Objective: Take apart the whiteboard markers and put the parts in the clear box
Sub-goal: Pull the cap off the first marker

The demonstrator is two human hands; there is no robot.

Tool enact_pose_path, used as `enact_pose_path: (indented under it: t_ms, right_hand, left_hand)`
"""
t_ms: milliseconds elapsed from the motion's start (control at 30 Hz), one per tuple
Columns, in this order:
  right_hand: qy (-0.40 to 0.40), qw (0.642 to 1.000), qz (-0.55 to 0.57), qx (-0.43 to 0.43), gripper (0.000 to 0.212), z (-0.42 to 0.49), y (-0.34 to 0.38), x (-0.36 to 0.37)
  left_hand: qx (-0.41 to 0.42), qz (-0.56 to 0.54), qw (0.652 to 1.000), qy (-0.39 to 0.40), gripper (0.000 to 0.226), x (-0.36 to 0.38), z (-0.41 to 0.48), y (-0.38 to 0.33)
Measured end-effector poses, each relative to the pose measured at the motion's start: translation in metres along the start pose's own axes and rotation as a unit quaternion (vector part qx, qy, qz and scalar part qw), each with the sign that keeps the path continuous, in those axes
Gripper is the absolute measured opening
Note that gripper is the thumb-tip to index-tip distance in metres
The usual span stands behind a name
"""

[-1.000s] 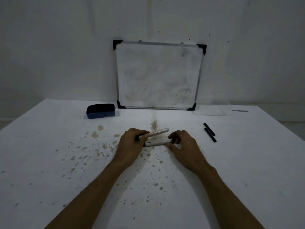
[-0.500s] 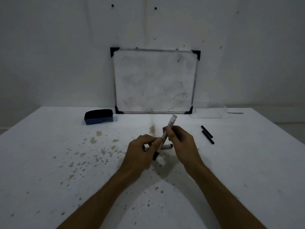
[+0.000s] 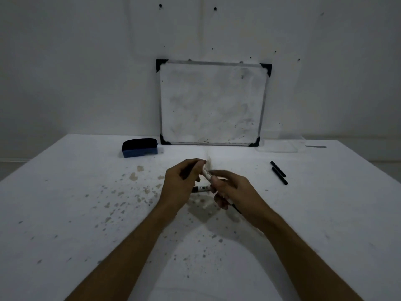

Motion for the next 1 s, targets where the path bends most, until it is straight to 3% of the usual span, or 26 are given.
enact_pose_path:
  t_ms: [133, 200, 267, 367, 500, 567, 633, 733, 833, 900, 1000]
  right_hand:
    - [0.071, 0.967, 0.241, 0.042, 0.063, -0.001, 0.003, -0.01]
    - [0.032, 0.958, 0.283, 0.025, 0.052, 0.002, -0.001, -0.01]
    - [-0.065, 0.974, 0.218, 0.005, 0.037, 0.005, -0.008, -0.009]
    - [-0.167, 0.977, 0.129, -0.003, 0.037, 0.005, -0.014, -0.013]
    - [-0.166, 0.982, 0.093, 0.015, 0.041, 0.004, -0.013, -0.013]
    - [-0.152, 0.983, 0.102, 0.024, 0.041, 0.004, -0.014, -0.009]
    - [-0.144, 0.981, 0.13, 0.018, 0.04, 0.007, -0.013, -0.005]
    - [-0.159, 0.98, 0.116, -0.007, 0.039, 0.009, -0.01, -0.005]
    - [-0.182, 0.979, 0.084, -0.032, 0.035, 0.008, -0.008, -0.008]
    - [-0.194, 0.977, 0.08, -0.028, 0.036, 0.006, -0.01, -0.01]
    - [-0.198, 0.975, 0.097, 0.006, 0.037, 0.005, -0.015, -0.009]
  left_hand:
    - [-0.062, -0.039, 0.995, -0.074, 0.026, -0.007, 0.004, 0.008]
    - [-0.08, -0.055, 0.993, -0.065, 0.028, -0.001, 0.001, 0.01]
    - [-0.058, -0.034, 0.997, -0.023, 0.023, 0.011, -0.005, 0.008]
    - [0.019, 0.074, 0.996, 0.051, 0.017, 0.033, -0.017, 0.005]
    - [0.16, 0.26, 0.948, 0.084, 0.017, 0.045, -0.027, 0.0]
    - [0.2, 0.304, 0.928, 0.076, 0.022, 0.043, -0.027, 0.0]
    - [0.183, 0.296, 0.934, 0.082, 0.027, 0.044, -0.026, -0.001]
    - [0.02, 0.18, 0.981, 0.076, 0.043, 0.05, -0.02, 0.006]
    - [-0.091, 0.09, 0.988, 0.092, 0.053, 0.055, -0.018, 0.013]
    - [-0.033, 0.154, 0.982, 0.108, 0.044, 0.051, -0.022, 0.012]
    - [0.118, 0.295, 0.939, 0.13, 0.041, 0.046, -0.029, 0.004]
Point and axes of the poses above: each hand's wrist, its own z-axis towards the middle knuckle, its own x-axis out of the palm, y = z × x, the point moved 5 cm from there along z, towards the middle knuckle, and after that the axes turned 1 degree about -z, right-handed, at the moved point
